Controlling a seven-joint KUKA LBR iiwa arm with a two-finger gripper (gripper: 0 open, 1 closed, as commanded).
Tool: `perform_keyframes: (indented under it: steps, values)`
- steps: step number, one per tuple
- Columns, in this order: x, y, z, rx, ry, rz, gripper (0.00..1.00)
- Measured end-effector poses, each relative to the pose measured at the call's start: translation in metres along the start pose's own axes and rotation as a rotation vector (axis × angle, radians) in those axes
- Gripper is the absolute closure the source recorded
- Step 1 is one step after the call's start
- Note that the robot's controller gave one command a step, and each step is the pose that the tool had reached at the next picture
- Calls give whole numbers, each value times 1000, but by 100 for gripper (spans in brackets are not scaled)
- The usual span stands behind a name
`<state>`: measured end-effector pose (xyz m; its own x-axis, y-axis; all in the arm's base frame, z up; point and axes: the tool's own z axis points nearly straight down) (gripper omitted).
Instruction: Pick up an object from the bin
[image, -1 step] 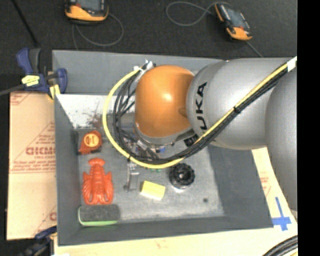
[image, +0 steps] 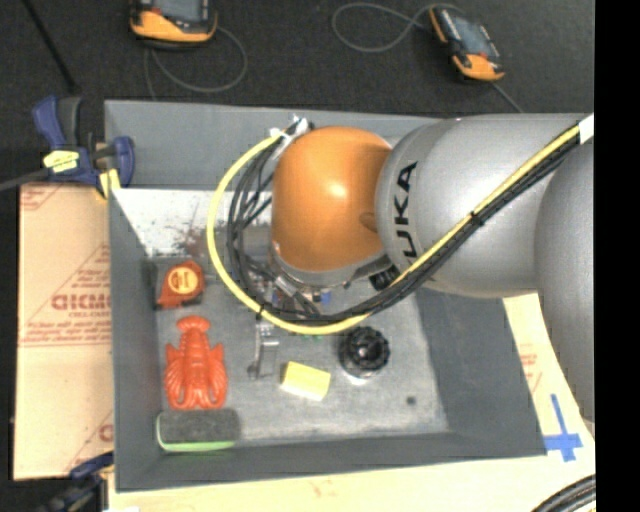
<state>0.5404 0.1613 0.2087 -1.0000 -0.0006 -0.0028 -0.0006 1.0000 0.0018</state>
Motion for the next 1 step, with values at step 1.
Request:
perform_keyframes:
  steps: [1]
  values:
    - [1, -44, 10, 1, 0, -48, 0]
